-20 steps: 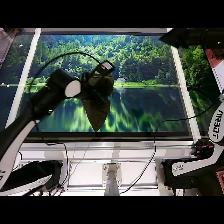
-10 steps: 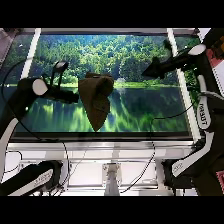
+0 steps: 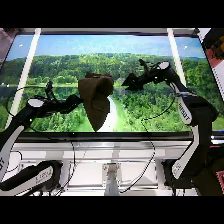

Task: Fold the clothes and pants, and hang the long-sleeved shirts on hangers.

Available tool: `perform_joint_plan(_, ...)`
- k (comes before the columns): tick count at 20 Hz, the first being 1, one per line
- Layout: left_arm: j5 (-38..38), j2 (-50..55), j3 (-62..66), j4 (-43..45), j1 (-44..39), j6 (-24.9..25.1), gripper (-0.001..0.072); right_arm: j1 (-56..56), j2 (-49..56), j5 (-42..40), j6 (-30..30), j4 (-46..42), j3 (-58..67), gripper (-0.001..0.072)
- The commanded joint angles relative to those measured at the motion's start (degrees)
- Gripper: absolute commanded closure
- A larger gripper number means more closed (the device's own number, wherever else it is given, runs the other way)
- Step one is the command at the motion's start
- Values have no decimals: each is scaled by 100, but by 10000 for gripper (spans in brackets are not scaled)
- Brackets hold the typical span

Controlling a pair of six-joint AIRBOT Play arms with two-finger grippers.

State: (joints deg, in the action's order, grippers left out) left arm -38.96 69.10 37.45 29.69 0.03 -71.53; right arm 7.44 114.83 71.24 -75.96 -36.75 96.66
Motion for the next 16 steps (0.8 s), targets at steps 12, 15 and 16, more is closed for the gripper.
perform_joint_plan(12, 850, 931, -96, -3152, -490, 1259, 96, 1082, 72, -1902, 188, -1399, 262, 104)
perform_joint_plan(15, 831, 1121, -7, -3700, -538, 1871, 193, 1187, 72, -2000, 192, -1298, 269, 106)
perform_joint_plan(16, 833, 1119, 44, -3832, -544, 1976, 270, 1235, 72, -2033, 197, -1287, 282, 111)
